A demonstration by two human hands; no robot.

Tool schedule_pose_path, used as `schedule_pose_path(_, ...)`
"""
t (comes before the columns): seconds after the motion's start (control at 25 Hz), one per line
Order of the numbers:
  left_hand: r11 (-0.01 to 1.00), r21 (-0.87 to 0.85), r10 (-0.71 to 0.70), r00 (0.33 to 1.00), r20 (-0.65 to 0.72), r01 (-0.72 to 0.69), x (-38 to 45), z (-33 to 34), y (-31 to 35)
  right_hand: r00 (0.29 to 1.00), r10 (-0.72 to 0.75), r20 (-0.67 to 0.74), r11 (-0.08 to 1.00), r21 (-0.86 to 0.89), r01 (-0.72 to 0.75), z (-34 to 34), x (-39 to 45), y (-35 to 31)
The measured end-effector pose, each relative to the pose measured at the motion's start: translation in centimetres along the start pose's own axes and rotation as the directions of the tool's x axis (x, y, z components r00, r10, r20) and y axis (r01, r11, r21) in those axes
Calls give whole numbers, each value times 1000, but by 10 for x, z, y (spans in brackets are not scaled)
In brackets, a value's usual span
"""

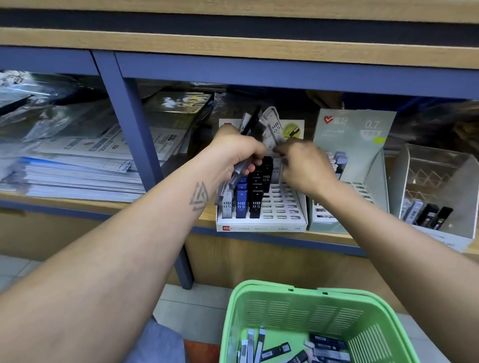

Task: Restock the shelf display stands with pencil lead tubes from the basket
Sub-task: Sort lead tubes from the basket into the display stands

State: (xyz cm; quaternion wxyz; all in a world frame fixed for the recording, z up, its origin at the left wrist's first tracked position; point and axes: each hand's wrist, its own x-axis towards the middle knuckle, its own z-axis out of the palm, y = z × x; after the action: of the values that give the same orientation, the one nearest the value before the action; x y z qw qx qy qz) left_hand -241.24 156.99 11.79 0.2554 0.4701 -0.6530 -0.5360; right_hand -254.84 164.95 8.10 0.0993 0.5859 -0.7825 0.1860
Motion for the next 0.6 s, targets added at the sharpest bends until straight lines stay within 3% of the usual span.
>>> schedule_pose_path(0.04, 995, -95, -14, 999, 50, 19, -2, -2, 3, 998, 47, -32, 983, 180, -41, -6, -3, -1)
schedule_pose_path(0.08, 981, -187, -25, 994, 106, 45, -4, -3, 7, 993, 122, 5, 891, 440, -112, -12, -7, -4)
schedule_pose_path(0.12, 959, -275, -32, 987, 155, 74, -6, -4, 10, 979, 162, 127, 692, 693, -204, -19, -13, -9)
schedule_pose_path(0.16, 928, -359, -34, 981, 190, 101, -7, -4, 13, 956, 125, 267, 456, 840, -294, -25, -19, -13)
schedule_pose_path(0.2, 894, -432, -33, 977, 210, 123, -9, -4, 15, 929, 39, 369, 282, 888, -364, -29, -26, -15)
schedule_pose_path(0.24, 861, -489, -31, 975, 219, 137, -10, -3, 16, 900, -54, 433, 193, 888, -416, -32, -31, -15)
schedule_pose_path(0.32, 811, -566, -24, 976, 218, 147, -12, 1, 16, 847, -172, 502, 186, 861, -473, -35, -38, -14)
schedule_pose_path(0.6, 657, -733, -34, 978, 204, 176, -16, 3, 12, 815, -94, 571, 332, 790, -515, -28, -45, -2)
